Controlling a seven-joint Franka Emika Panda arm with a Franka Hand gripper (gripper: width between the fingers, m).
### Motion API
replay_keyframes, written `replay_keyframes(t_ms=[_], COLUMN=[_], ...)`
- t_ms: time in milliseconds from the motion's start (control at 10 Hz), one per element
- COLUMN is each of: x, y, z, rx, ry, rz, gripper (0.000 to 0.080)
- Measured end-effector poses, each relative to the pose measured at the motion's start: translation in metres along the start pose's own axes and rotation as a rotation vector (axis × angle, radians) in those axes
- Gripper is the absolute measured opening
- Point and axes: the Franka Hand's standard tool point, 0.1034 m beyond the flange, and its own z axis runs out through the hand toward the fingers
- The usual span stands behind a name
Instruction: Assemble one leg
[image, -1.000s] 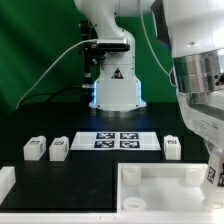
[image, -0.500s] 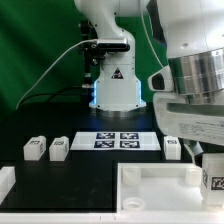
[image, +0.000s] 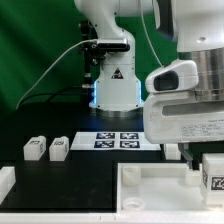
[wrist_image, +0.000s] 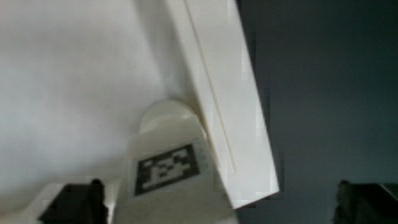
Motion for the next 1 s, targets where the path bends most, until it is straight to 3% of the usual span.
replay_keyframes(t_ms=[200, 300, 400, 500, 600, 1000], x=[0.0000, 0.0000, -0.0001, -0.0001, 0.0005, 0.0078], y=[0.0000, -0.0001, -0.0004, -0.0002, 0.0008, 0.0042], z=[0.0000, 0.0000, 0.0000, 0.0001, -0.0002, -0.0005], rx=[0.001, 0.001, 0.002, 0.004, 0.007, 0.085], ry=[0.000, 0.000, -0.001, -0.001, -0.001, 0.029], rz=[-0.091, -0.089, -0.070, -0.022, 0.072, 0.614], gripper=[0.0649, 0.0528, 0.0528, 0.0389, 0.0323, 0.0323])
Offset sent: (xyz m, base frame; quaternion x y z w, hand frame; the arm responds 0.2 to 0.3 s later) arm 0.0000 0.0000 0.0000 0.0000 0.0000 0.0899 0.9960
